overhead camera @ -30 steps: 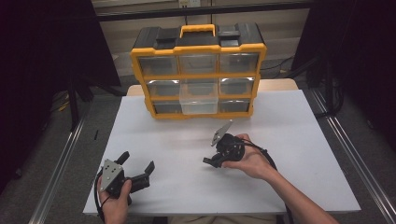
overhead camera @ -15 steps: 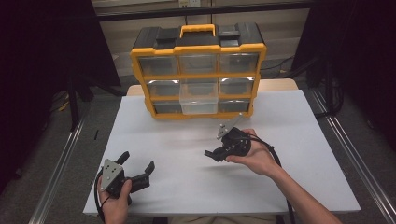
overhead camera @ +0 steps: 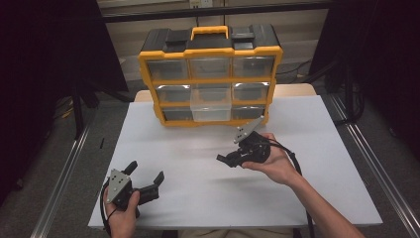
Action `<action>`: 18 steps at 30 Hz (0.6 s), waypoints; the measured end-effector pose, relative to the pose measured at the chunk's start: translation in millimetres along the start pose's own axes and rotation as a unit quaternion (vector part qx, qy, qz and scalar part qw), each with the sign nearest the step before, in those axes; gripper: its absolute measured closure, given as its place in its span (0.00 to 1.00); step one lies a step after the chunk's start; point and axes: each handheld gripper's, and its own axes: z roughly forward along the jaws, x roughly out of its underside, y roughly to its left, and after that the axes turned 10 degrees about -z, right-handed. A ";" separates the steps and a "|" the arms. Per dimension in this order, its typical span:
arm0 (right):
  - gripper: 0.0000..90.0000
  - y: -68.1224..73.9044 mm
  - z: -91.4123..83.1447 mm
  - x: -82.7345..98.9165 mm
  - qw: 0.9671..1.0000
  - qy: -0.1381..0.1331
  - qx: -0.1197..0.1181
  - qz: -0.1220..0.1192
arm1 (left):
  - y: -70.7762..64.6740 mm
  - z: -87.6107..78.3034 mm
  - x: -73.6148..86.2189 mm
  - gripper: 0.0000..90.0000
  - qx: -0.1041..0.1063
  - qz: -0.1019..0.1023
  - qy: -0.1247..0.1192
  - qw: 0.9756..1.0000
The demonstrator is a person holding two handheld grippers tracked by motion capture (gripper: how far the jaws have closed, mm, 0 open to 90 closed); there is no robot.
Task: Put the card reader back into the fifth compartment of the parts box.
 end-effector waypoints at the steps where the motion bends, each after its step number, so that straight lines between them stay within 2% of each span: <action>1: 0.82 0.3 -0.7 -0.5 1.000 -0.002 0.002 0.001 | -0.1 0.0 0.0 0.02 0.000 -0.001 0.000 1.000; 18: 0.82 -1.5 -18.0 -12.3 0.999 -0.036 0.012 -0.007 | 0.4 0.1 -0.5 0.02 0.000 0.000 -0.004 1.000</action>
